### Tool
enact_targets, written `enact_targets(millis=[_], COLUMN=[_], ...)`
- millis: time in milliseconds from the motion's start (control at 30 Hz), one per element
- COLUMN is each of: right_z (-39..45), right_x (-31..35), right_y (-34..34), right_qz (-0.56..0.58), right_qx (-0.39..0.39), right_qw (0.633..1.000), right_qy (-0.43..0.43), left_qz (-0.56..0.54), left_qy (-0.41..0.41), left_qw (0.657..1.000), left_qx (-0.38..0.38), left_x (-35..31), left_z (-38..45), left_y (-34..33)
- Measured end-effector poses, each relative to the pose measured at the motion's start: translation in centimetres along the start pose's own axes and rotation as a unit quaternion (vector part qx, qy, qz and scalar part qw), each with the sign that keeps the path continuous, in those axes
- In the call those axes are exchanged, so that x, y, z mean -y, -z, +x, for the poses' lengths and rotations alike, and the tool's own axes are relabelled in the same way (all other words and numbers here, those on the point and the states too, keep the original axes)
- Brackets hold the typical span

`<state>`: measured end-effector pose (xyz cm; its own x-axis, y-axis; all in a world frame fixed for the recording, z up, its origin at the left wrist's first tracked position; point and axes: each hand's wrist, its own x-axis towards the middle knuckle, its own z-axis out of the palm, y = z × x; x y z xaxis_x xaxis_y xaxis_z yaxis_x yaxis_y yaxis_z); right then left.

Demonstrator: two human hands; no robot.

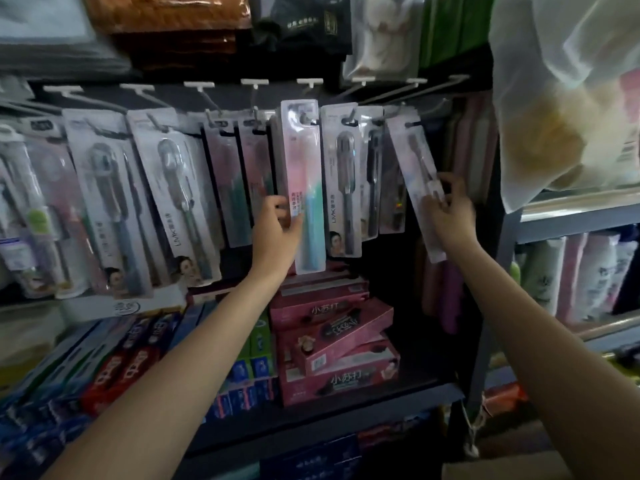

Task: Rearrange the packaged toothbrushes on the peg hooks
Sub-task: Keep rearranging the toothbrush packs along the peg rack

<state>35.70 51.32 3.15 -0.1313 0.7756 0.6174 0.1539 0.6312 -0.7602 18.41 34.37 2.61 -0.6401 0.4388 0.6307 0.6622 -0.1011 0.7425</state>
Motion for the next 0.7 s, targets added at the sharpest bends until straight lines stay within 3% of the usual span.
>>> enact_targets(millis=[300, 433, 500, 600, 700], right_z=[2.3, 2.4, 1.7, 1.0, 0.5], right_x=[0.9, 0.6, 0.7, 1.0, 1.2], right_y=[-2.4, -2.9, -3.2, -4.3, -5.8], right_qz=[0.012, 0.008, -0.046, -0.047, 0.012], right_qx=[-0.053, -0.037, -0.069, -0.079, -0.015], right_qw=[0.997, 0.992, 0.993, 0.993, 0.998], right_qy=[-0.062, -0.12, -0.08, 0.071, 0.055], left_qz=[0.044, 0.047, 0.045, 0.049, 0.053], left_qy=[-0.077, -0.084, -0.087, -0.096, -0.098], left_qw=[0.996, 0.995, 0.995, 0.994, 0.993], left_qx=[0.011, 0.008, 0.01, 0.017, 0.028], left_x=[1.6, 1.9, 1.9, 2.0, 2.1], left_z=[0.3, 0.6, 0.5, 0.5, 0.6], left_y=[-0.3, -0.1, -0.2, -0.2, 0.4])
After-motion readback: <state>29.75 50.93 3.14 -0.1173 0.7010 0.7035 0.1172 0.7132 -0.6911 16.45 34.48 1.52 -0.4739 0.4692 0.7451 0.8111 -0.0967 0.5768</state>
